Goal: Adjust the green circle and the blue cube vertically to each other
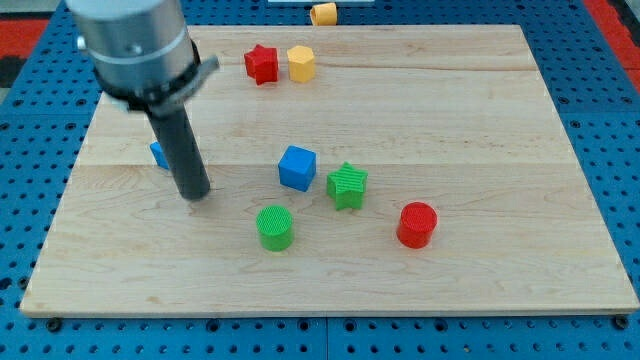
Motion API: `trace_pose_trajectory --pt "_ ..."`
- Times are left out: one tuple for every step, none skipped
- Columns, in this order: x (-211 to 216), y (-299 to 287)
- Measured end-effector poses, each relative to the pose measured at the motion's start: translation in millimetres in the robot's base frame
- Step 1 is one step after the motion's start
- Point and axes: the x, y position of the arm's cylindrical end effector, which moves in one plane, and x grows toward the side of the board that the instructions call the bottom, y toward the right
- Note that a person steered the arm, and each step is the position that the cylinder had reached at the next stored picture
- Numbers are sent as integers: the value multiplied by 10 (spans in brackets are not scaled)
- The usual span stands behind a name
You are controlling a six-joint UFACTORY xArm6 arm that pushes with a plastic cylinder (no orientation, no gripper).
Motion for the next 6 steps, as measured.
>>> trace_pose_trajectory --pt "47 833" --pt "-345 870" --pt "-978 237" --pt "-751 129" --pt "-8 333" --pt "-279 843"
